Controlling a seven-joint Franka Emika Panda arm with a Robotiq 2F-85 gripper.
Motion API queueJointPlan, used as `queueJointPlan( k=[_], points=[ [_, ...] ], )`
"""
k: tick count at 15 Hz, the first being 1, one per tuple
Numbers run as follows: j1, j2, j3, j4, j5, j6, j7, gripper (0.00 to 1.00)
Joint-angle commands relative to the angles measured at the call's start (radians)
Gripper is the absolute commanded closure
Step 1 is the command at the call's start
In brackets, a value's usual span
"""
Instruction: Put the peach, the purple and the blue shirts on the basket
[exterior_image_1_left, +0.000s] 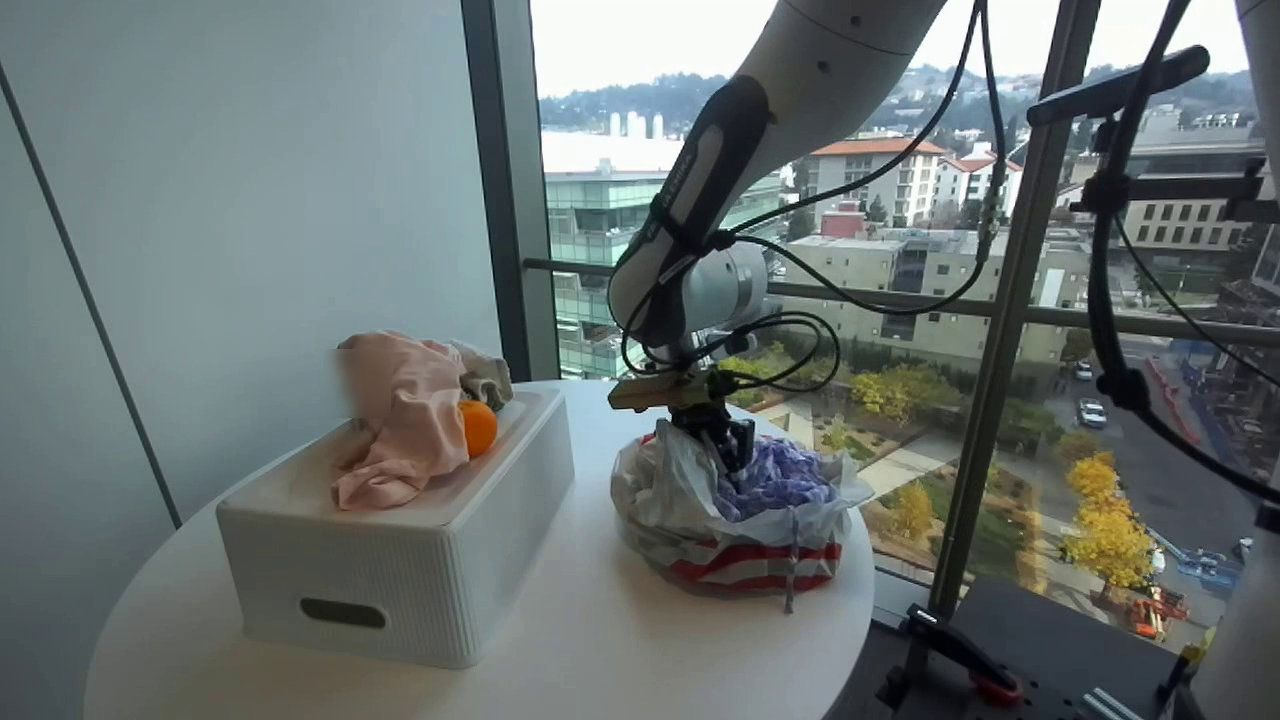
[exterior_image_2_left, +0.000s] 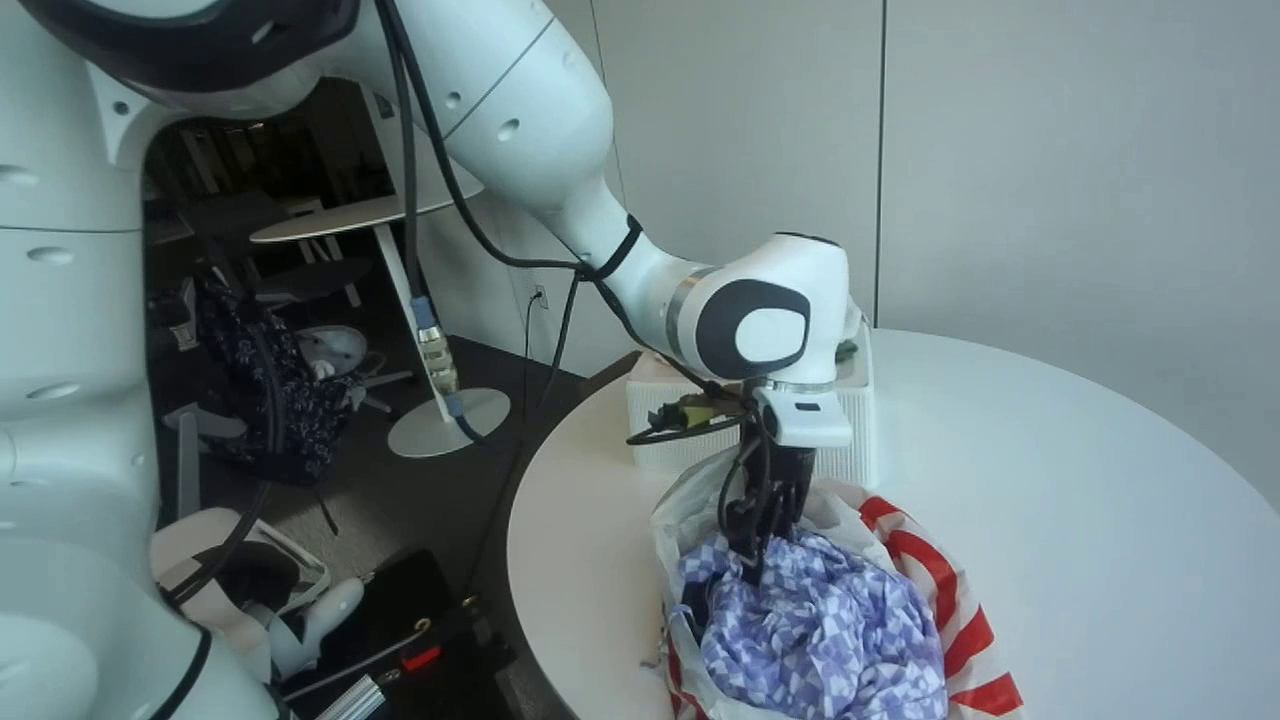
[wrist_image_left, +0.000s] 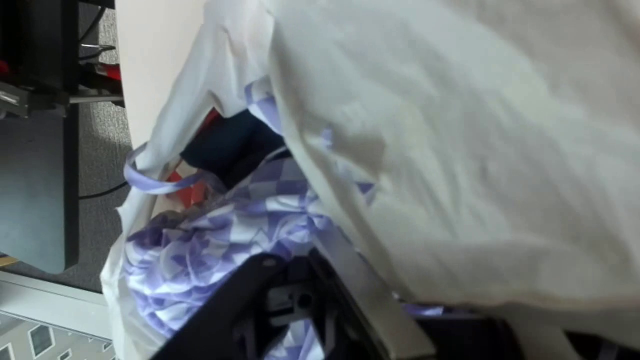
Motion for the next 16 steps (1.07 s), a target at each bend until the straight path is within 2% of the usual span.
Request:
queueJointPlan(
  k=[1,3,4,8,9,11,16],
  points=[
    [0.067,-0.149,-0.025,-0.019,-0.171,-0.107,0.121,0.8],
    [0.066,-0.212,-0.001,-0.007,-0.235,-0.201,0.155,0.95],
    [0.061,-0.237,0.014,0.001,-0.251,-0.248,0.162,0.99],
    [0.025,-0.279,0.062,0.014,-0.235,-0.363,0.125,0.98],
    [0.018,-0.275,0.069,0.01,-0.224,-0.365,0.114,0.73],
    [0.002,-0.238,0.077,0.008,-0.22,-0.337,0.098,0.7],
    [-0.039,-0.099,0.059,0.026,-0.205,-0.224,0.109,0.32]
  ],
)
